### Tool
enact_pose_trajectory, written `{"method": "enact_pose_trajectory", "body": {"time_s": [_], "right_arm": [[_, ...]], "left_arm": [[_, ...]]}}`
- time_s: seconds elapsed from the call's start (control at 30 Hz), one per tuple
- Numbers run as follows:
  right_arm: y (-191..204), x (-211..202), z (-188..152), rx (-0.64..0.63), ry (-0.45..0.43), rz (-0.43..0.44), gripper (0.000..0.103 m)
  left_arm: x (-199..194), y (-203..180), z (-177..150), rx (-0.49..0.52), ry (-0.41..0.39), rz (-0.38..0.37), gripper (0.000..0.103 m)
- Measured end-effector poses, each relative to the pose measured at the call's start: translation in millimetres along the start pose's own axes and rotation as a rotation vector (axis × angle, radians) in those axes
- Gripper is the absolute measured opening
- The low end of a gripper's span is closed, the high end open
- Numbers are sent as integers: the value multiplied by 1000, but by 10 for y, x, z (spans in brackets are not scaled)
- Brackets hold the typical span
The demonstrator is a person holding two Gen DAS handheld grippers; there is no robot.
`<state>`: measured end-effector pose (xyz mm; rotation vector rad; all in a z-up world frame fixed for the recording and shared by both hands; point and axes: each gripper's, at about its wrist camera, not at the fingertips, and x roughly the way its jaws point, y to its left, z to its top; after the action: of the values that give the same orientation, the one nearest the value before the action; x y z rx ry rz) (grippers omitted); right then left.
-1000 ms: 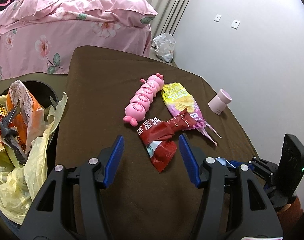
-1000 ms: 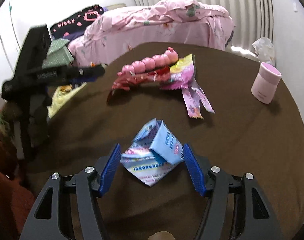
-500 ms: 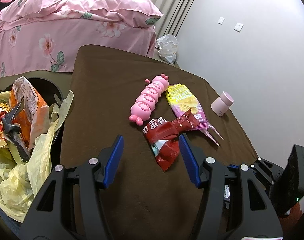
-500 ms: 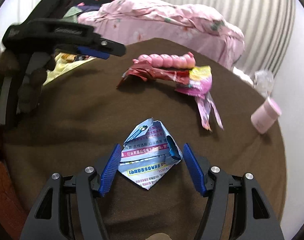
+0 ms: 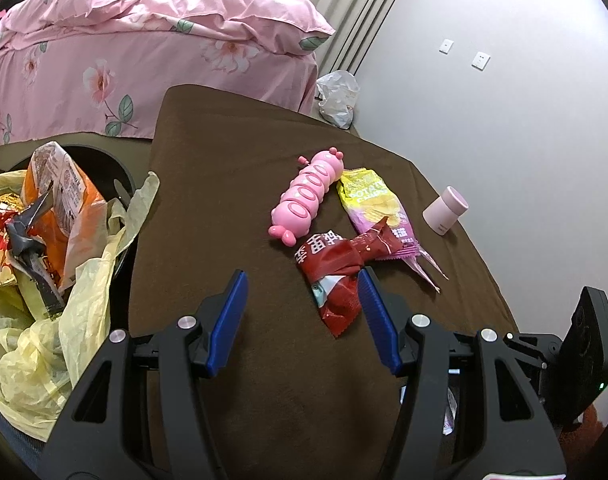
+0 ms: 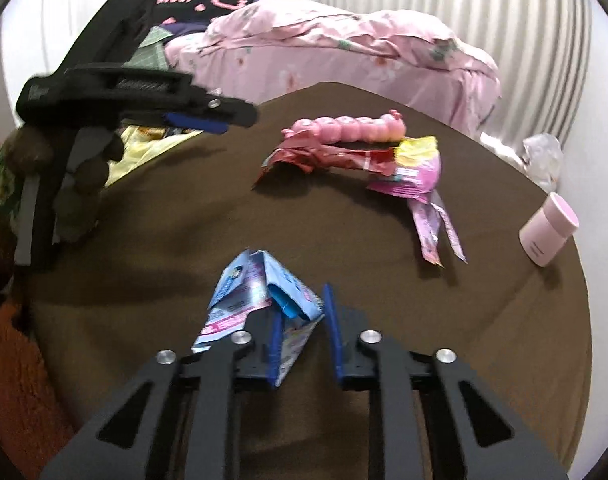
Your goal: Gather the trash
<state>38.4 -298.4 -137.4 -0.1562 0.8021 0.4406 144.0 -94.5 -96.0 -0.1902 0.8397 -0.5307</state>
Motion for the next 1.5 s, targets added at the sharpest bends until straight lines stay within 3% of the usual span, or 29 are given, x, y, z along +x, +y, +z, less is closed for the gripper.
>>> {"method": "enact_pose_trajectory", "body": {"time_s": [0.27, 0.47, 0.63, 0.7, 0.77, 0.83, 1.03, 1.2, 1.27, 1.3, 1.37, 1.5], "right_arm": [[-153, -210, 1, 54, -56, -4, 12], [-422, -374, -12, 130, -96, -71, 11], [-546, -395, -44, 179, -102, -94, 11], [-578, -396, -52, 198, -102, -101, 11], [-600, -399, -50, 207, -104, -104, 11], [-613, -423, -41, 212, -109, -113, 11], [-598, -482, 15, 222, -121, -126, 11], [-569, -475, 55, 222, -107, -126, 11], [-565, -472, 49, 223, -100, -131, 11], [-570, -472, 40, 227, -96, -135, 11], [-591, -473, 10, 236, -92, -142, 11], [-677, -458, -81, 271, -75, -162, 11]], "left_arm": [[21, -86, -13, 43, 12, -4, 54], [240, -300, 43, 135, 62, 19, 54], [478, -328, 156, 105, 101, 44, 54], [546, -290, 180, 67, 127, 29, 43], [558, -280, 169, 56, 137, 27, 22], [503, -296, 141, 72, 125, 41, 15], [192, -302, 108, 102, 65, 70, 7], [77, -337, 139, 124, 44, 32, 11], [103, -390, 165, 155, 33, 9, 47], [123, -418, 169, 175, 22, 1, 50], [238, -468, 170, 217, 26, 18, 50], [600, -465, 153, 194, 150, 80, 48]]}}
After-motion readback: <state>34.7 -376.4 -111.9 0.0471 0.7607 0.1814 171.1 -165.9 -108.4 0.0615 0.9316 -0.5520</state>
